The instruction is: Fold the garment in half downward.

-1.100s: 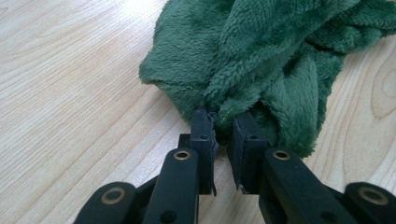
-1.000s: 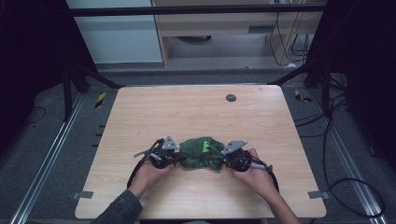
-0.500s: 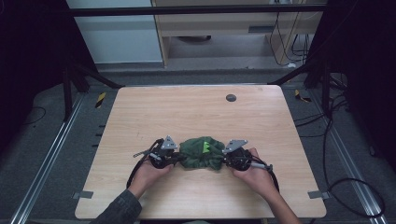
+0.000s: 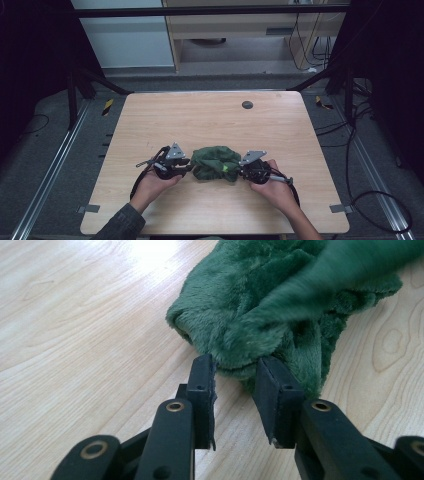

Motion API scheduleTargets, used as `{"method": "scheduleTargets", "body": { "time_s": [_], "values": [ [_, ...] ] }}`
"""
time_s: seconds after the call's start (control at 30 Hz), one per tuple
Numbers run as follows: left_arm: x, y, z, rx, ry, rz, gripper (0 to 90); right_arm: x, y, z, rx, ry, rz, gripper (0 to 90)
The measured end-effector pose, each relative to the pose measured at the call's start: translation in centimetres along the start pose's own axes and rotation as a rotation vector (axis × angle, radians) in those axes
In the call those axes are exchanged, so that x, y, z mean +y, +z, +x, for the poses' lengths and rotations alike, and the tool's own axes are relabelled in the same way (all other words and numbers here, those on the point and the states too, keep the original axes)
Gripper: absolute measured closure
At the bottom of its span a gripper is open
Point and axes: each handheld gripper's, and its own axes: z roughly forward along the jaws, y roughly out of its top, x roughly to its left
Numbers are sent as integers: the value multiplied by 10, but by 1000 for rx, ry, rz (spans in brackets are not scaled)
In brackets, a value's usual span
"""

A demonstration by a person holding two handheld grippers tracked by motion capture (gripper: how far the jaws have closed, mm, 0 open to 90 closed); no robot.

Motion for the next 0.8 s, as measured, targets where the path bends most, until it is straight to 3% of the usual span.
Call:
{"method": "scheduleTargets", "body": {
  "time_s": [0.8],
  "values": [
    [-8, 4, 1, 0, -17, 14, 697, 0, -12, 4, -21, -19, -15, 750]
  ]
}}
